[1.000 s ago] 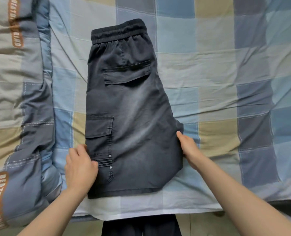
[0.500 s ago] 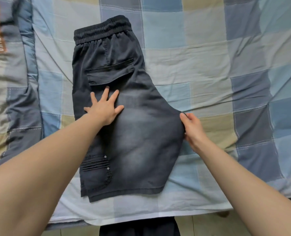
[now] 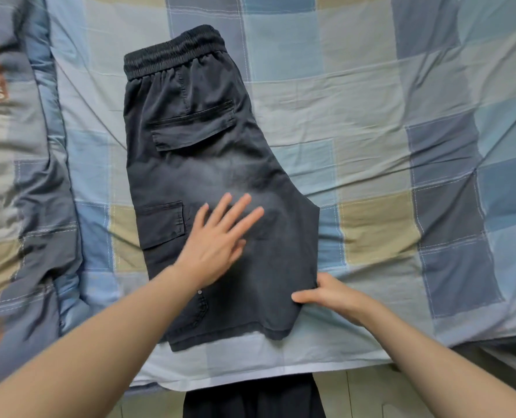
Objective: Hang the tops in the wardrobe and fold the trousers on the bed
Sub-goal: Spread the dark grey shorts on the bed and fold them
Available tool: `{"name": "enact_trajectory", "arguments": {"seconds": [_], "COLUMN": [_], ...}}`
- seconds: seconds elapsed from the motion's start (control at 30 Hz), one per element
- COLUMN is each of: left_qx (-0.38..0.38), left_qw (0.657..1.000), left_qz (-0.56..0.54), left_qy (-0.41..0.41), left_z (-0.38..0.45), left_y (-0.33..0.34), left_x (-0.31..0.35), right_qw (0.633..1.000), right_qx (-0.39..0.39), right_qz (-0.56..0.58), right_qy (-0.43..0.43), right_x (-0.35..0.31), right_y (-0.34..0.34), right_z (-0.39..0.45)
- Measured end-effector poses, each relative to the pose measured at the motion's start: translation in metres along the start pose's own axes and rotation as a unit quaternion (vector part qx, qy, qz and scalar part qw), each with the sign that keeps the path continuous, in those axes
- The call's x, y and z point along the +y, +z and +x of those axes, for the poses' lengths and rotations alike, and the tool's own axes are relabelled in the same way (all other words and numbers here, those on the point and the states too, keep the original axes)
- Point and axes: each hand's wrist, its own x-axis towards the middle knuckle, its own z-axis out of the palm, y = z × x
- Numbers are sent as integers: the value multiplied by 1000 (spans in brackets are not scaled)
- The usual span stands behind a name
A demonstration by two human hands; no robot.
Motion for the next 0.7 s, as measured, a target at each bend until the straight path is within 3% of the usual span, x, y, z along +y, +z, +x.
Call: {"name": "enact_trajectory", "arguments": {"seconds": [0.13, 0.23, 0.27, 0.33, 0.37, 0.4, 0.43, 0.5, 0.57, 0.63, 0.7], "left_qx": [-72, -129, -131, -99, -64, -19, 28, 94, 123, 131, 126], "left_qw": [997, 991, 991, 993, 990, 978, 951, 867, 785, 707, 692], "left_qz": [18, 32, 24, -3, -26, -59, -98, -171, -258, -329, -340], "left_qy": [32, 18, 2, -60, -119, -199, -290, -458, -550, -612, -625], "left_z": [-53, -92, -101, -114, -118, -120, -120, -121, -120, -117, -114], "left_y": [29, 49, 51, 50, 48, 45, 40, 37, 35, 34, 31], "left_x": [30, 39, 41, 42, 41, 38, 35, 23, 4, -11, -20], "right_qw": [1000, 995, 983, 909, 874, 866, 877, 909, 931, 941, 954], "right_qx": [-22, 42, 64, 74, 96, 131, 179, 286, 339, 323, 278], "right_qz": [-10, -88, -166, -398, -466, -474, -443, -303, -113, 22, 72], "right_qy": [-1, 23, 50, 101, 102, 85, 53, -21, -79, -95, -87], "right_x": [27, 50, 58, 66, 63, 55, 45, 16, -19, -52, -75], "right_y": [8, 5, -2, -20, -27, -34, -41, -50, -52, -53, -54], "right_z": [-26, -30, -24, -11, -6, 0, 7, 23, 36, 45, 52]}}
